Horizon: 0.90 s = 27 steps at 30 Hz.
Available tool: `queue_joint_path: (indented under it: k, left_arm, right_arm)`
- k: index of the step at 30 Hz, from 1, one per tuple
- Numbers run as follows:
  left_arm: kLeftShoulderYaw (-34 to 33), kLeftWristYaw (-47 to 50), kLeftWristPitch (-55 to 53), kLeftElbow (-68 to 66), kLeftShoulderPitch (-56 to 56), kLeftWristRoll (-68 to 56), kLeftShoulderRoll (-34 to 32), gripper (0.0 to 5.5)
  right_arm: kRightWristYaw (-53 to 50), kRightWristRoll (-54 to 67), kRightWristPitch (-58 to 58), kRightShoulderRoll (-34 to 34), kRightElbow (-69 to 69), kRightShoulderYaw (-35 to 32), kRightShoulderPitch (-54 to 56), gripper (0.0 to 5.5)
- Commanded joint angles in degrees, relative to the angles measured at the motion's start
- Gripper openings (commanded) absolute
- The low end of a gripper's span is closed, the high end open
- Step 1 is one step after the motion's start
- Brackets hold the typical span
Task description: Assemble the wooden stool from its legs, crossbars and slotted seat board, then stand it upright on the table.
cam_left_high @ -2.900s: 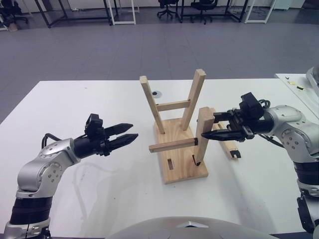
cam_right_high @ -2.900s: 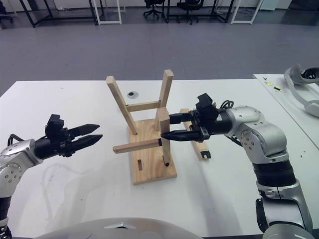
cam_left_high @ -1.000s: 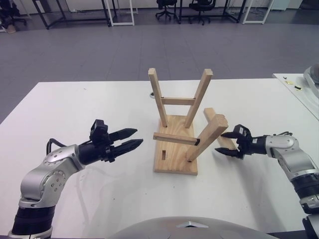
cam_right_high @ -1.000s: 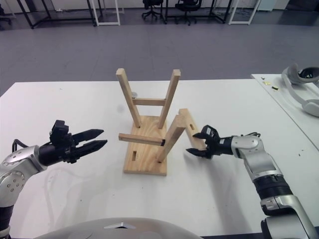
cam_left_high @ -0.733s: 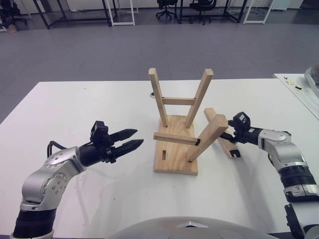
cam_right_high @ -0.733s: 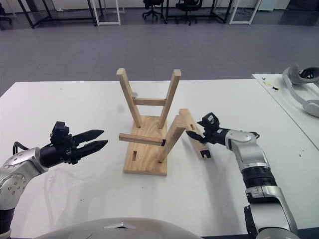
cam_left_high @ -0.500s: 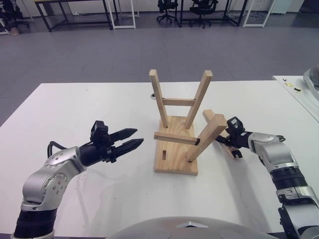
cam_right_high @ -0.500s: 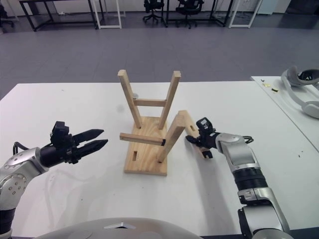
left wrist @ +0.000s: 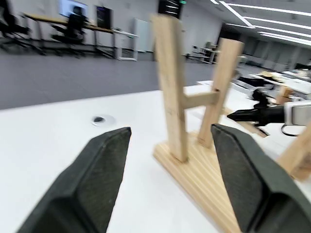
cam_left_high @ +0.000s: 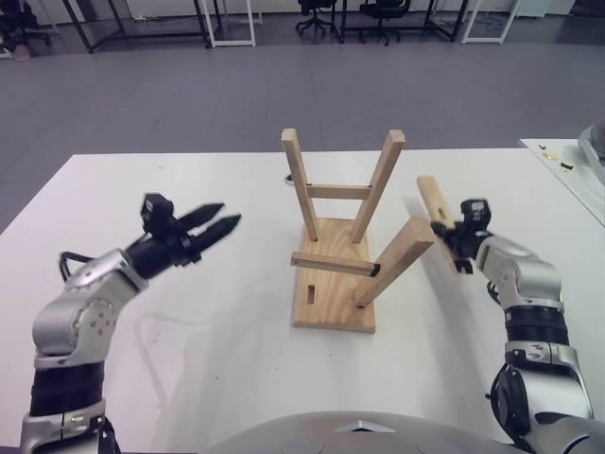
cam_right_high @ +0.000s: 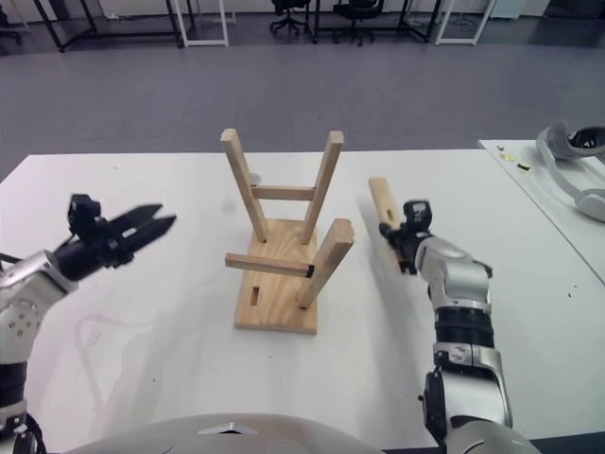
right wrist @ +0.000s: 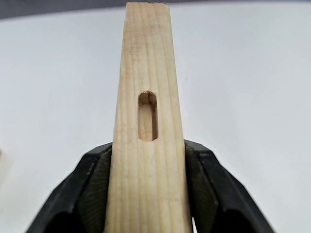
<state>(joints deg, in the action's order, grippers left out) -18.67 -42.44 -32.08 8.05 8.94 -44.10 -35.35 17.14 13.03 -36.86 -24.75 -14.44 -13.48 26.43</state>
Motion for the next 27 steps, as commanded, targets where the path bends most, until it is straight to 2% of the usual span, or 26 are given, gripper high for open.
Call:
queue_joint_path:
  k: [1,3,6,11,15,20,24,27]
  left_arm:
    - [-4.59,4.07,-2.66,-5.08,14.28,-4.2,-1.92,3.03]
    - [-5.02,5.16,-9.51,-5.07,24.88,-13.43,-1.45,3.03]
    - [-3.06,7.21,-18.09,-5.73,38.66,-26.44,1.84,3.03]
    - [-0.72,9.37,-24.13,-10.69,48.51,-34.68,5.86,3.03]
    - [-0.81,9.94,-26.58,-13.36,50.37,-36.66,6.22,3.03]
    - [-0.67,8.2,-30.78,-13.36,50.31,-40.0,5.31,3.03]
    - [-0.24,5.15,-34.06,-10.72,47.82,-41.59,3.44,3.81]
    - [0.86,6.0,-30.82,-9.6,48.19,-37.39,4.83,3.85]
  right_arm:
    - [3.55,4.91,4.18,-2.96,5.58,-3.24,13.03,2.08]
    - [9.46,13.6,2.56,-2.19,9.68,-5.26,19.64,2.08]
    - [18.13,30.06,-6.93,-0.56,17.02,-5.43,24.66,2.08]
    - [26.56,47.86,-19.63,-0.82,24.02,-2.23,23.53,2.08]
    - [29.82,52.45,-23.31,-2.05,25.87,-0.09,21.63,2.07]
    - [28.93,52.99,-22.9,-1.9,25.39,1.15,21.5,2.07]
    - [28.34,53.53,-22.42,-1.78,24.77,0.85,21.77,2.07]
    - [29.59,53.64,-23.21,-2.58,26.18,2.25,21.09,2.07]
